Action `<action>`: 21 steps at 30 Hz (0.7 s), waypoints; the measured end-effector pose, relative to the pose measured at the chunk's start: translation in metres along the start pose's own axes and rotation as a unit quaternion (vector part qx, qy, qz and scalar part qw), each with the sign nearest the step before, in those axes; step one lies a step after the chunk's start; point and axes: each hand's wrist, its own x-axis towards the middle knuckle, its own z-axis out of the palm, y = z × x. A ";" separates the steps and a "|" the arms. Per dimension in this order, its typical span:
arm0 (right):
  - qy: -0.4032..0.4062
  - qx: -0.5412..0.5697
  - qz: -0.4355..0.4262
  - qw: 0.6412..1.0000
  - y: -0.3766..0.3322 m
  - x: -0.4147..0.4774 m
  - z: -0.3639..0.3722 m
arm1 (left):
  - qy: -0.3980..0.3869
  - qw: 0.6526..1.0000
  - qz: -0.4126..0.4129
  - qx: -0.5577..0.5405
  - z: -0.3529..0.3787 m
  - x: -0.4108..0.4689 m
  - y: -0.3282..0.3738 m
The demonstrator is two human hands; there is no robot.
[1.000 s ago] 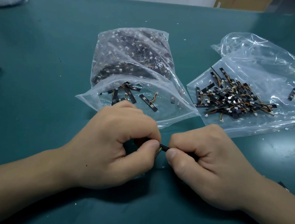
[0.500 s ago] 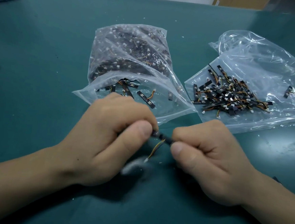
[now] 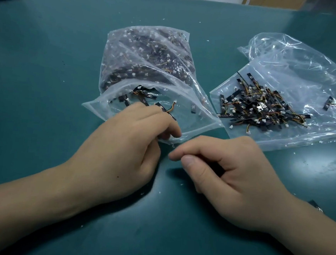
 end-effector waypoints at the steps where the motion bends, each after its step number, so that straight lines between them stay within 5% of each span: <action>1: 0.003 0.004 0.001 1.000 0.000 0.000 0.000 | 0.006 1.000 0.001 -0.002 0.001 -0.001 0.000; 9: 0.004 0.008 0.012 1.000 0.000 0.001 0.000 | -0.021 0.990 -0.078 0.118 0.001 -0.001 0.000; 17: 0.068 0.094 0.113 0.987 0.002 0.001 0.002 | 0.129 0.990 0.058 0.021 0.004 -0.003 0.005; 21: 0.040 0.002 0.088 0.995 0.000 0.002 0.002 | 0.126 0.986 0.104 -0.044 0.005 -0.004 0.001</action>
